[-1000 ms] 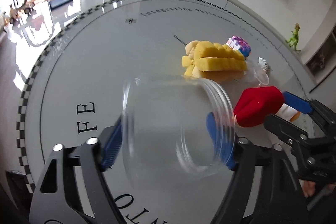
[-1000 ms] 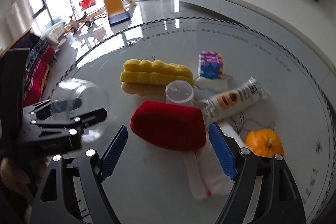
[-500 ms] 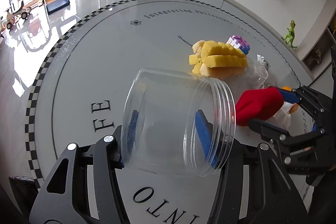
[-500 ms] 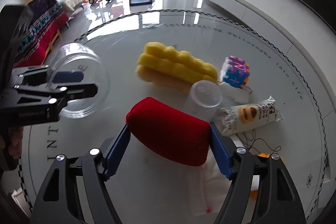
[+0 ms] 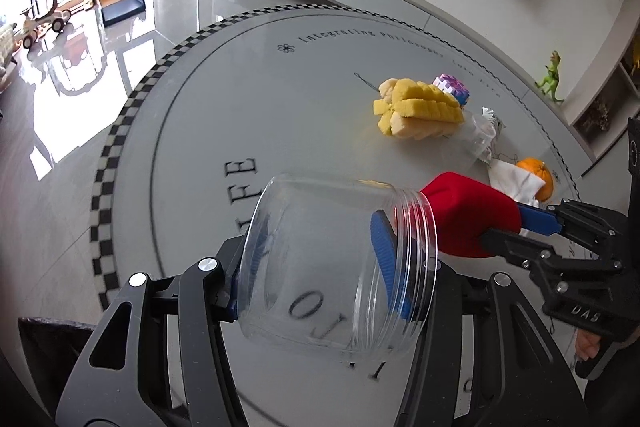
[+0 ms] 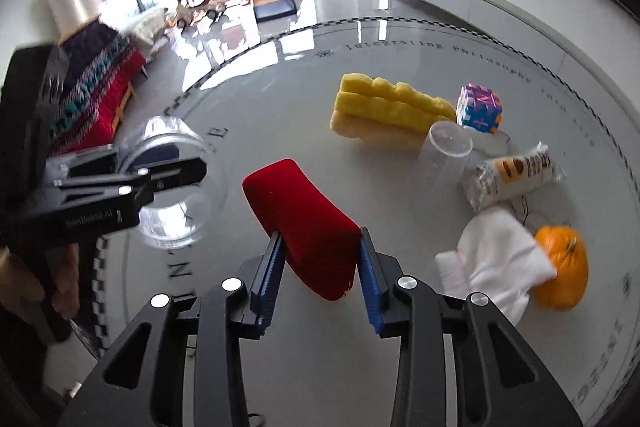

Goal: Collect trash
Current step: 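Grasp the clear plastic jar with the left gripper while the right grasps the red hat, then carry the jar and red hat over the trash bag and open both grippers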

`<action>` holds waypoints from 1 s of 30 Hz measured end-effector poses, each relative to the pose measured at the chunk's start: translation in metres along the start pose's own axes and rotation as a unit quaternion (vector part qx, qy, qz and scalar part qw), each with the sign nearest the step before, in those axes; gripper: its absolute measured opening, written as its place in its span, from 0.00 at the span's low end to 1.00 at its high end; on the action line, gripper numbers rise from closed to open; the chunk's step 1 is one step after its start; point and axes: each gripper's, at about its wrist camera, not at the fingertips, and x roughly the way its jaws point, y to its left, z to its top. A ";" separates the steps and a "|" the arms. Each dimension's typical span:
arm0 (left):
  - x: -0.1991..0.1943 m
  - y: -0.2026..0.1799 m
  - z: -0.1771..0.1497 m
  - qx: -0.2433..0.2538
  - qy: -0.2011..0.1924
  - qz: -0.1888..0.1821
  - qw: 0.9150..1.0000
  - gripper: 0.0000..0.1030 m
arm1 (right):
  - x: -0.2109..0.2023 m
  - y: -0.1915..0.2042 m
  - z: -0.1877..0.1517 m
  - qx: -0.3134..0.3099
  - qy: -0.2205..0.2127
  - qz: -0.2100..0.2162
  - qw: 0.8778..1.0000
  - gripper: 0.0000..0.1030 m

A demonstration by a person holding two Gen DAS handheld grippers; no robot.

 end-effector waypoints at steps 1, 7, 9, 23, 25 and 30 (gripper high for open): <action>-0.004 0.001 -0.002 0.000 -0.002 0.000 1.000 0.51 | -0.002 0.002 -0.002 0.002 -0.002 0.001 1.000 0.36; -0.031 0.008 -0.010 -0.004 -0.023 0.001 1.000 0.51 | -0.020 0.023 -0.003 0.004 -0.026 -0.007 1.000 0.36; -0.041 0.010 -0.013 -0.005 -0.030 0.002 1.000 0.51 | -0.027 0.031 -0.002 0.004 -0.035 -0.006 0.999 0.36; -0.118 0.059 -0.059 -0.014 -0.072 0.050 0.996 0.51 | -0.046 0.115 0.000 -0.033 -0.070 0.029 0.997 0.37; -0.128 0.066 -0.067 -0.016 -0.078 0.058 0.995 0.51 | -0.047 0.131 0.000 -0.043 -0.072 0.036 0.996 0.37; -0.149 0.089 -0.090 -0.028 -0.086 0.077 0.993 0.51 | -0.044 0.172 -0.002 -0.067 -0.074 0.054 0.993 0.38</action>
